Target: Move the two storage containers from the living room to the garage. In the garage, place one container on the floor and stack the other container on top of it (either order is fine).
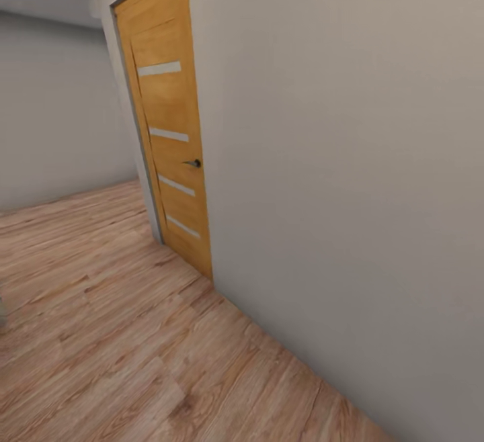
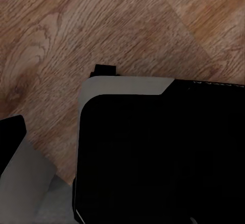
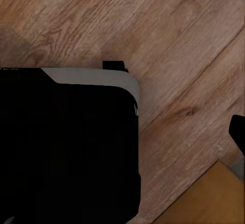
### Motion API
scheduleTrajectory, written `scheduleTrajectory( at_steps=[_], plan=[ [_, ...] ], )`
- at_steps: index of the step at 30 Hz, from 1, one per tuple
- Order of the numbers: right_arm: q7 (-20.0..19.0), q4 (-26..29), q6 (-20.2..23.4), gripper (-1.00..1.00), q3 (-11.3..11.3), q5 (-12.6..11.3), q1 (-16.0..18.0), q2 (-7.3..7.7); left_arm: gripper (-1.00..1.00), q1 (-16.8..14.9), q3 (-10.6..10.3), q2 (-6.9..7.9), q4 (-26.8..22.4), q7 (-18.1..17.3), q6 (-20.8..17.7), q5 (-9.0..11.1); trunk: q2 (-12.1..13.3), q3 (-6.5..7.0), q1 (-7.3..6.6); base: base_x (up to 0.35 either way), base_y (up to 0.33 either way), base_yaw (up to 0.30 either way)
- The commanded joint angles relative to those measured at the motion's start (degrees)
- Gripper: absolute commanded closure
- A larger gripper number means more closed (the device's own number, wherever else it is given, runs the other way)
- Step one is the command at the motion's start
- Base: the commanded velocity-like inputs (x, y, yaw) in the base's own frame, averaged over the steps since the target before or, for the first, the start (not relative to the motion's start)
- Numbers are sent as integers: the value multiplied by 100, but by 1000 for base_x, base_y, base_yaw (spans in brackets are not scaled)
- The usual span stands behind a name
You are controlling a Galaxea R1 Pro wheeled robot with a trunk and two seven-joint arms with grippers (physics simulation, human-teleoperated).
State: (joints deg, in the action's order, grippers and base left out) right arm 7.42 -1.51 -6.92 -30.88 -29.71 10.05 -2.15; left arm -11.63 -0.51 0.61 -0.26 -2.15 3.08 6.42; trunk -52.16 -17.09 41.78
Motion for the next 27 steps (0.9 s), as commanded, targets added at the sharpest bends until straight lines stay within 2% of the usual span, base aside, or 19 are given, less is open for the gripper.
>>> scheduleTrajectory(
  at_steps=[1,27],
  plan=[
    [5,-16,-30,-100,-49,-52,6,-5,-100,-5,-7,1,9,-22,17,59,-4,-7,4,322,0,266],
    [5,-16,-35,-100,-50,-44,6,-5,-100,-5,-5,1,9,-22,17,61,-4,-7,4,321,0,270]
  ],
)
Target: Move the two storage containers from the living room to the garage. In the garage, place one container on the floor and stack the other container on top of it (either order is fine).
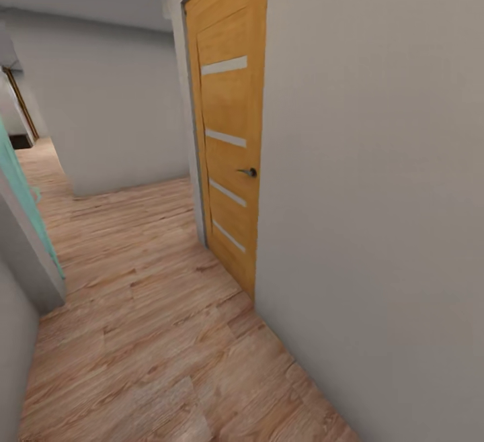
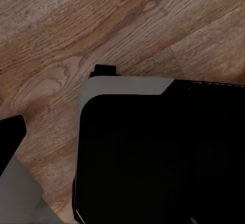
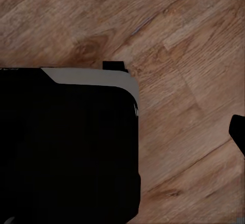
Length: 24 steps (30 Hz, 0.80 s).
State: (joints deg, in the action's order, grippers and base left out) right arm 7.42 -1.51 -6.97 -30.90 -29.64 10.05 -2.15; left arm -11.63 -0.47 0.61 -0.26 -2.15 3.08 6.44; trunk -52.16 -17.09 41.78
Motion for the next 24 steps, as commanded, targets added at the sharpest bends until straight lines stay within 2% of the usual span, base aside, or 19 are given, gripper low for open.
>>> scheduleTrajectory(
  at_steps=[1,24],
  plan=[
    [5,-16,-28,-100,-48,-51,6,-5,-100,-5,-8,1,9,-22,17,59,-4,-7,4,299,0,270],
    [5,-16,-30,-100,-48,-51,6,-5,-100,-5,-9,10,9,-22,17,59,-4,-7,4,255,0,270]
  ],
)
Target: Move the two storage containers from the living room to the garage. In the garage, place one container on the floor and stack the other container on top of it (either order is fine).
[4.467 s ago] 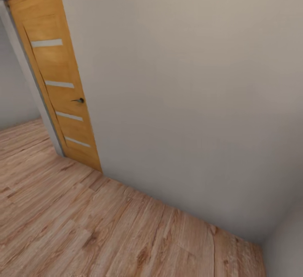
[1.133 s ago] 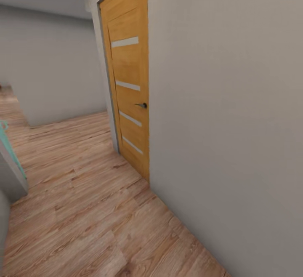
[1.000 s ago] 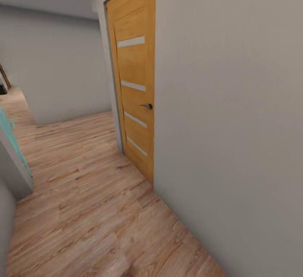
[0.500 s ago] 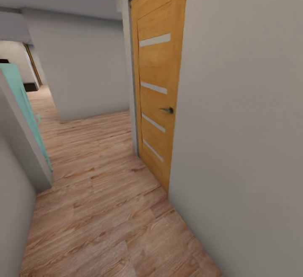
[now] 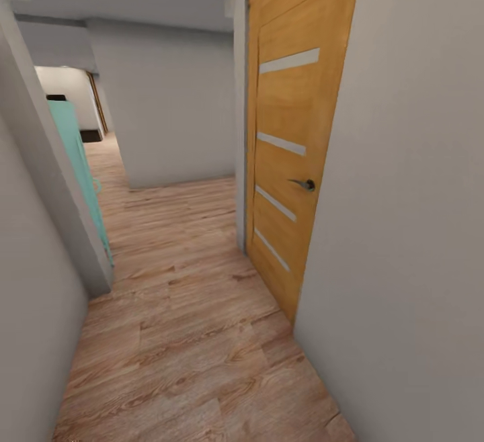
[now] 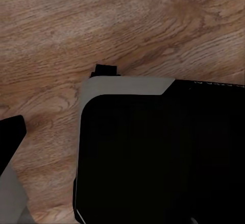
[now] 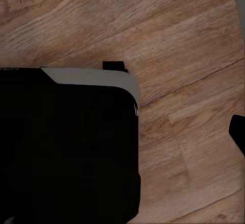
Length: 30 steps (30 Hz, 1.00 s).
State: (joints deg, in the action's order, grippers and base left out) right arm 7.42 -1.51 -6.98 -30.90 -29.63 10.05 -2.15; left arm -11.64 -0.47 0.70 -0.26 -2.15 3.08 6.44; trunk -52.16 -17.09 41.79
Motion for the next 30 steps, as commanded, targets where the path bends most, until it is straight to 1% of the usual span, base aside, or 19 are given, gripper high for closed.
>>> scheduleTrajectory(
  at_steps=[1,24,30],
  plan=[
    [5,-16,-31,-100,-48,-52,6,-4,-100,-5,-9,1,9,-22,17,59,-4,-7,3,245,0,270],
    [5,-16,-28,-100,-48,-55,6,-4,-100,-5,-10,1,9,-22,17,59,-4,-7,3,245,0,269],
    [5,-16,-24,-100,-48,-59,6,1,-100,-5,-6,1,9,-22,17,59,-4,-7,3,233,0,81]
  ],
)
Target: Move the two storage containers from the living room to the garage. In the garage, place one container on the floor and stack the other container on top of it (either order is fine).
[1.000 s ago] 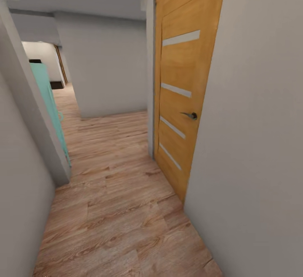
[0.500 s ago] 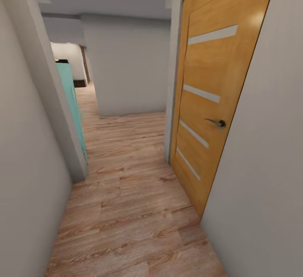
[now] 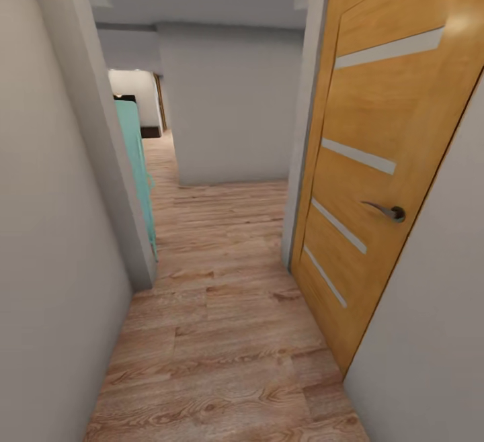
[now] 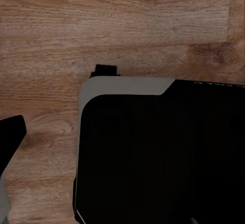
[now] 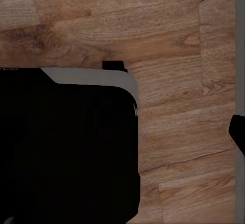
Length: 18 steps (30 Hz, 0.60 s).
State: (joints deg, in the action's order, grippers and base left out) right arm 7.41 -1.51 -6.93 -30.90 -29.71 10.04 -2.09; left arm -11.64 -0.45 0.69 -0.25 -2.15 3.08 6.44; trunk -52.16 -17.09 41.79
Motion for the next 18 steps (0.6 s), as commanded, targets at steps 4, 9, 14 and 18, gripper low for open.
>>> scheduleTrajectory(
  at_steps=[4,9,14,18],
  plan=[
    [4,-16,-28,-100,-48,-50,6,-3,-100,-5,-8,3,7,-21,31,59,-4,-7,2,67,0,7],
    [1,-16,-28,-100,-48,-44,6,-4,-100,-5,-8,9,7,-15,34,59,-4,-7,2,8,0,1],
    [3,-16,-28,-100,-48,-44,6,-6,-100,-5,-8,7,7,-14,34,59,-4,-7,2,1,0,0],
    [1,-16,-28,-100,-48,-44,6,-7,-100,-5,-8,2,7,-14,34,59,-4,-7,2,0,0,0]
  ],
)
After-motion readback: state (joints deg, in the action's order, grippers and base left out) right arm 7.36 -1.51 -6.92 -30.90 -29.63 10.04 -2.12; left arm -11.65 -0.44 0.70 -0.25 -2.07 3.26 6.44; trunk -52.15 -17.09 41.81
